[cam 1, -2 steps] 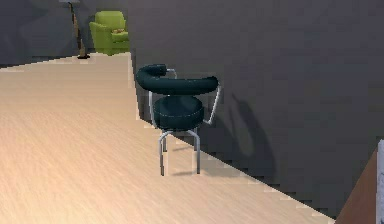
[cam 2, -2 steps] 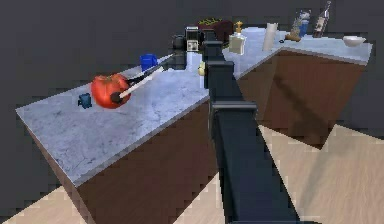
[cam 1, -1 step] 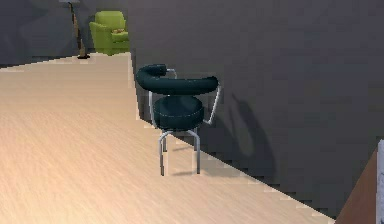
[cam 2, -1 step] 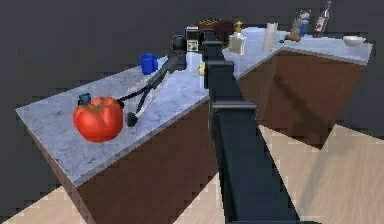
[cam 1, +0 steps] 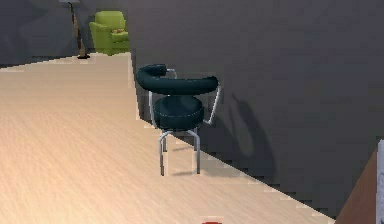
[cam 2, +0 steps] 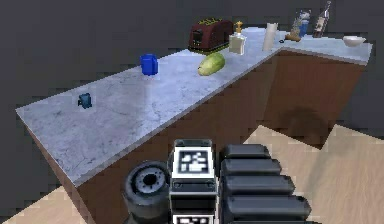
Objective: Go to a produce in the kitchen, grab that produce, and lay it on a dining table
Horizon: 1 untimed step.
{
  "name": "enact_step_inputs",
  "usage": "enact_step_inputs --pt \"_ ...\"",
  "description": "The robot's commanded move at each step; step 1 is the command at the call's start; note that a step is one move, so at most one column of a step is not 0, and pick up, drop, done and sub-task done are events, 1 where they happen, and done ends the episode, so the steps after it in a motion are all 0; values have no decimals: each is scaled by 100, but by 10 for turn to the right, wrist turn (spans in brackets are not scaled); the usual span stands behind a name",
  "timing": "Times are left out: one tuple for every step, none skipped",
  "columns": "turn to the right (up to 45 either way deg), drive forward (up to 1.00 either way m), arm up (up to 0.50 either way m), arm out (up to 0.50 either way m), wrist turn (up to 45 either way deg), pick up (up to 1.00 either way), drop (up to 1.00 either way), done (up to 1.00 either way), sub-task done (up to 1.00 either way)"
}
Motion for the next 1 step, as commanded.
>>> enact_step_inputs --pt "-450 0 0 0 0 0 0 0 0"
